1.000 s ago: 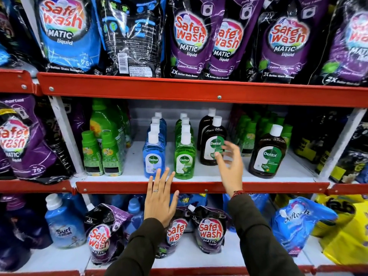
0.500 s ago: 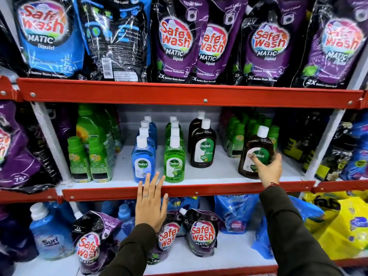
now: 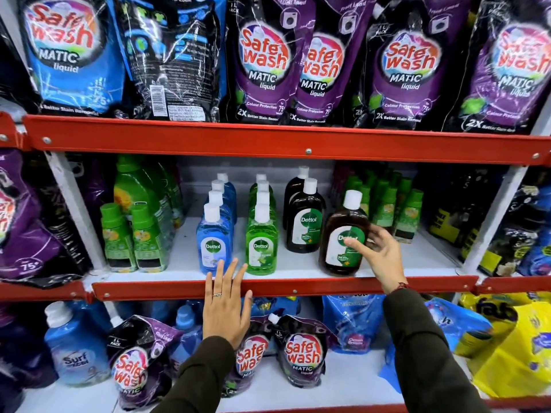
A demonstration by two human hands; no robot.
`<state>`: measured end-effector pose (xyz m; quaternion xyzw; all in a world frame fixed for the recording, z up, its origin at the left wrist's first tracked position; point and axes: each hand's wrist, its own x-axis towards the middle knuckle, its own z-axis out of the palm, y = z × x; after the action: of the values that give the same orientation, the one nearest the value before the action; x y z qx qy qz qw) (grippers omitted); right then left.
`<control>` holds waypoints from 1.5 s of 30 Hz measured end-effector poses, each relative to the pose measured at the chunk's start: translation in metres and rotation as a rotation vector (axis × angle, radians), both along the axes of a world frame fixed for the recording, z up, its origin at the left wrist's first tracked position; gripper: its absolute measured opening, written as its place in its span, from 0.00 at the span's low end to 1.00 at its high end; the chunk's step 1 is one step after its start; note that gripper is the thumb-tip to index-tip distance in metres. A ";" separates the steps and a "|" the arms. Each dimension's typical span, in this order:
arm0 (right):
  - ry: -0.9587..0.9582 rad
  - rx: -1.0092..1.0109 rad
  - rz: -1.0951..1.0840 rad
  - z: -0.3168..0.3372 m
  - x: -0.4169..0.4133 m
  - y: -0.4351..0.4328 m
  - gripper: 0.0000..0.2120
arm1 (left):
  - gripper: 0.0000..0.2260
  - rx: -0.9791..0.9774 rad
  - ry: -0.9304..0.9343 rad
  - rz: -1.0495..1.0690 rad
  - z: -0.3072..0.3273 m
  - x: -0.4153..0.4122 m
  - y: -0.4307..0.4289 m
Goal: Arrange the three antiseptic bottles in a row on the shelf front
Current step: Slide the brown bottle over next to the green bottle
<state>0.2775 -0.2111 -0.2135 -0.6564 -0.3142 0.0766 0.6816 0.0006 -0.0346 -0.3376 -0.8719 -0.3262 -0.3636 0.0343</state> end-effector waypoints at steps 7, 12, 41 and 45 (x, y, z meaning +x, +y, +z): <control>-0.038 -0.054 0.185 0.004 -0.023 0.041 0.25 | 0.26 0.013 -0.012 -0.007 0.001 -0.002 0.000; -0.001 -0.043 0.195 -0.001 -0.020 0.046 0.25 | 0.27 0.022 -0.006 -0.016 0.000 -0.002 0.000; 0.112 -0.060 0.207 -0.020 -0.066 0.027 0.11 | 0.36 -0.882 -0.273 -0.458 0.086 0.111 -0.070; 0.099 -0.082 0.212 -0.018 -0.069 0.024 0.11 | 0.34 -0.861 -0.308 -0.480 0.082 0.109 -0.073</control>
<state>0.2084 -0.1870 -0.2312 -0.6422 -0.3441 0.1933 0.6571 0.1099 -0.1078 -0.2558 -0.7936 -0.2383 -0.3184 -0.4605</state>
